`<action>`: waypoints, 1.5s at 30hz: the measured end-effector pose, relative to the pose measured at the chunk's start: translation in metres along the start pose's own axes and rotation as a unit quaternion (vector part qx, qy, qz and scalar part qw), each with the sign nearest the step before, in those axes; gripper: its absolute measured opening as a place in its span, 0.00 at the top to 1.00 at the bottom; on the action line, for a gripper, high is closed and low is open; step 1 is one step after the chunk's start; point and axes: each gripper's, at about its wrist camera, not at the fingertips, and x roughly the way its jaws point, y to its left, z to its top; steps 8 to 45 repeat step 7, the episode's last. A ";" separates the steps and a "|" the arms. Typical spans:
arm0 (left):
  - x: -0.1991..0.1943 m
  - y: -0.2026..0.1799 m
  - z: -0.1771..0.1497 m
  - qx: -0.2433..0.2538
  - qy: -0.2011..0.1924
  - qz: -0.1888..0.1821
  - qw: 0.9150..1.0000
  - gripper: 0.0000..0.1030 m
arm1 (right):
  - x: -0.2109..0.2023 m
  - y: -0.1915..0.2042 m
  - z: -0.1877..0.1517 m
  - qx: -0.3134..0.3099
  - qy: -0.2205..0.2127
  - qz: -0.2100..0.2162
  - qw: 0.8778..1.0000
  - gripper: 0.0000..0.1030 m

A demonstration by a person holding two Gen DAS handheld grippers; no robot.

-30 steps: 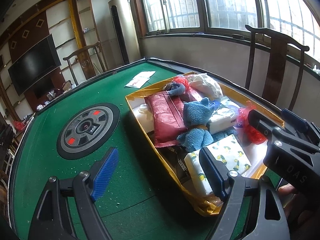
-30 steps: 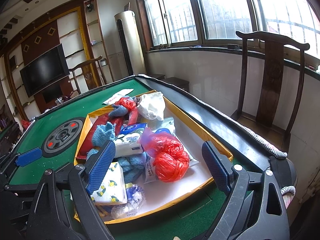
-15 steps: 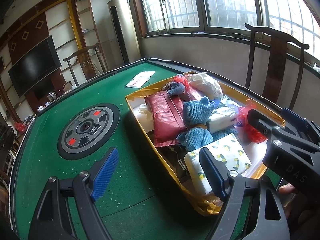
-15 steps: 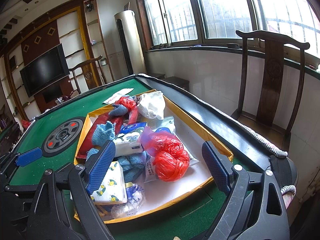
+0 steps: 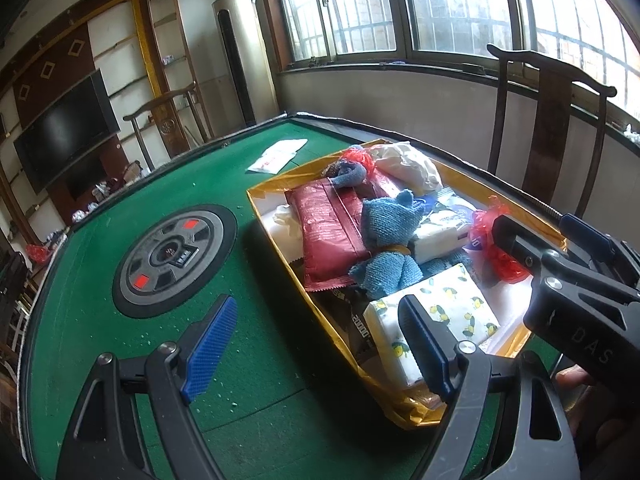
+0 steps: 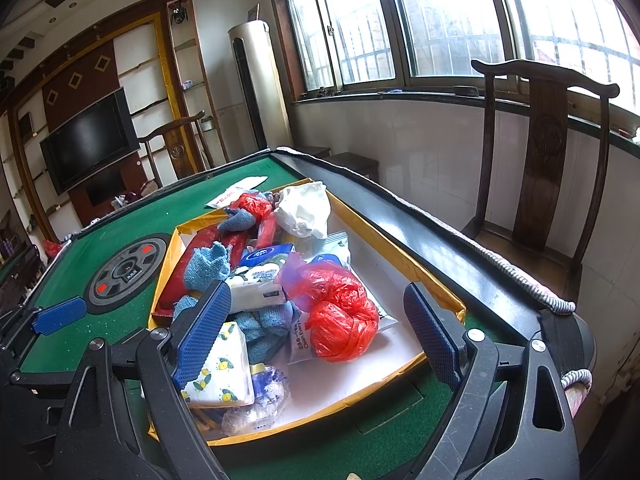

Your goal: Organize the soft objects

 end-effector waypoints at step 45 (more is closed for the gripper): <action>-0.006 -0.009 -0.003 0.022 -0.018 0.024 0.999 0.19 | 0.000 0.000 0.000 0.001 0.000 0.000 1.000 0.14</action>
